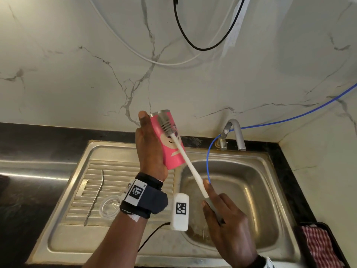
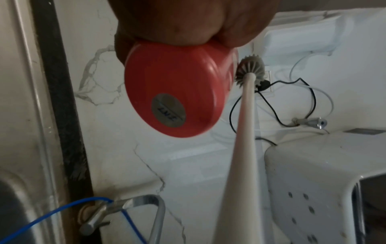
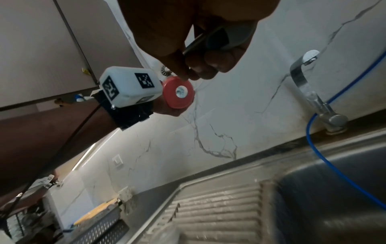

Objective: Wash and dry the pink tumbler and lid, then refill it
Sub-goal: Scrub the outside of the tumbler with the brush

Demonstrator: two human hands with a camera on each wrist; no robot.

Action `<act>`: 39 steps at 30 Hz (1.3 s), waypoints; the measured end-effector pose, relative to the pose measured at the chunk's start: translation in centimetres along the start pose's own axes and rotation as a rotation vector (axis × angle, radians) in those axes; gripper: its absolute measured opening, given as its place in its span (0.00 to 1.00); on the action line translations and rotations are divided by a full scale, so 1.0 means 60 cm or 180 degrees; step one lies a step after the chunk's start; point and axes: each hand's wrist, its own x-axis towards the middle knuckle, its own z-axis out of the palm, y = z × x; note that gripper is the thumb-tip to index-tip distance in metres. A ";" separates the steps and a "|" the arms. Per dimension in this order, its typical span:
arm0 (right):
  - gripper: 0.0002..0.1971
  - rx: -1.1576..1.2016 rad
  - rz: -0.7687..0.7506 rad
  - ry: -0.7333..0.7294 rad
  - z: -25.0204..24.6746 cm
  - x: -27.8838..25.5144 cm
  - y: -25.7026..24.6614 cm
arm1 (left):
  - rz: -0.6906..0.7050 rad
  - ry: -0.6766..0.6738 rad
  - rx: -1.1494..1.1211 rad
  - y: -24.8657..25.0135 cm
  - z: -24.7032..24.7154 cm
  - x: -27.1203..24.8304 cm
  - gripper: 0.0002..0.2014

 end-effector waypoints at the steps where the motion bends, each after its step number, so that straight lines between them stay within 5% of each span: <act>1: 0.35 0.0027 -0.0007 -0.0046 -0.004 -0.015 0.005 | 0.0037 0.0075 -0.0039 0.007 -0.004 0.009 0.33; 6: 0.35 0.0028 0.0009 -0.0255 -0.027 -0.053 0.013 | 0.0027 0.0414 -0.0328 0.017 -0.023 0.027 0.35; 11: 0.27 -0.0034 0.0071 -0.0069 -0.012 -0.025 0.002 | -0.0018 0.0263 -0.0266 -0.014 -0.008 0.007 0.35; 17: 0.37 -0.0011 0.0199 -0.0371 -0.031 -0.075 0.016 | 0.0202 0.0598 -0.0461 0.008 -0.024 0.036 0.37; 22: 0.27 -0.0109 0.0156 -0.0192 -0.018 -0.044 0.005 | 0.0013 0.0437 -0.0363 -0.015 -0.014 0.018 0.37; 39: 0.29 -0.0394 0.0113 -0.0428 -0.036 -0.067 0.017 | 0.0182 0.0655 -0.0515 0.003 -0.027 0.040 0.37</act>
